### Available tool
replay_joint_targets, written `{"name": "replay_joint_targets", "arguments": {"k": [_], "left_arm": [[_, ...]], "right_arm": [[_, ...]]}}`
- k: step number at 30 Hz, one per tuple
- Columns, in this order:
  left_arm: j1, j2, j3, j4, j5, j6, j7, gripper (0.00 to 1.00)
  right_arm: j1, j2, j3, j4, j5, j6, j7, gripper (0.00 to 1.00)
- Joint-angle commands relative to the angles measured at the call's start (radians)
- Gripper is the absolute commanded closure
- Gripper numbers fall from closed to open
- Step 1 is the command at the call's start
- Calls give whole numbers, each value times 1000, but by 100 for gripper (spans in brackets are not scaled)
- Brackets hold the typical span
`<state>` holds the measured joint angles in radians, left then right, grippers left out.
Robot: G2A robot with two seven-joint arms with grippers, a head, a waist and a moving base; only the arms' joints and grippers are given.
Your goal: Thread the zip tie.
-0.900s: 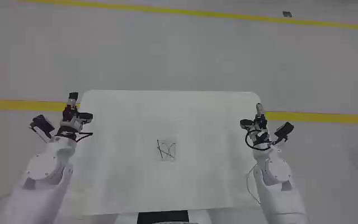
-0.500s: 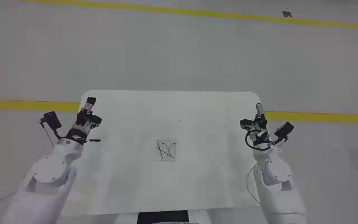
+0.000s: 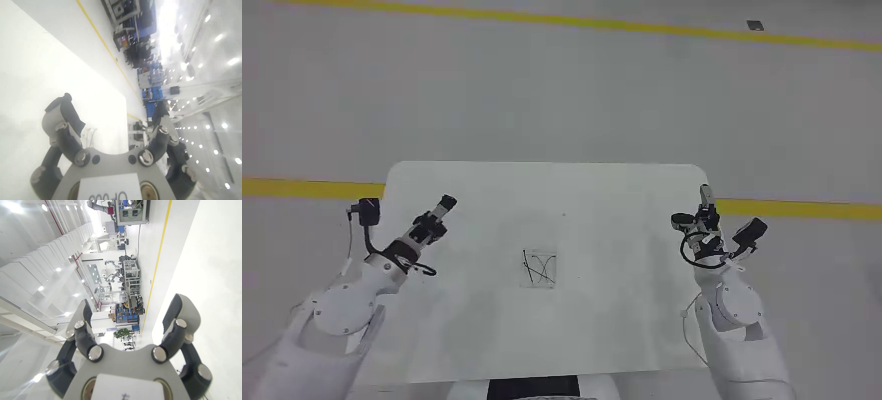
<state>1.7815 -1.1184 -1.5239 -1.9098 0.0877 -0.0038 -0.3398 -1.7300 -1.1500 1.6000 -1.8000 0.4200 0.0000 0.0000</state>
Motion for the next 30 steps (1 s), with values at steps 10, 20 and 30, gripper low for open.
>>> {"name": "replay_joint_targets", "arguments": {"k": [10, 20, 30], "left_arm": [[-6, 3, 31, -21, 93, -15, -28, 0], [-50, 14, 154, -68, 404, 77, -174, 0], [-54, 14, 162, -72, 436, 76, -173, 0]], "right_arm": [[0, 0, 0, 0, 0, 0, 0, 0], [0, 0, 0, 0, 0, 0, 0, 0], [0, 0, 0, 0, 0, 0, 0, 0]]}}
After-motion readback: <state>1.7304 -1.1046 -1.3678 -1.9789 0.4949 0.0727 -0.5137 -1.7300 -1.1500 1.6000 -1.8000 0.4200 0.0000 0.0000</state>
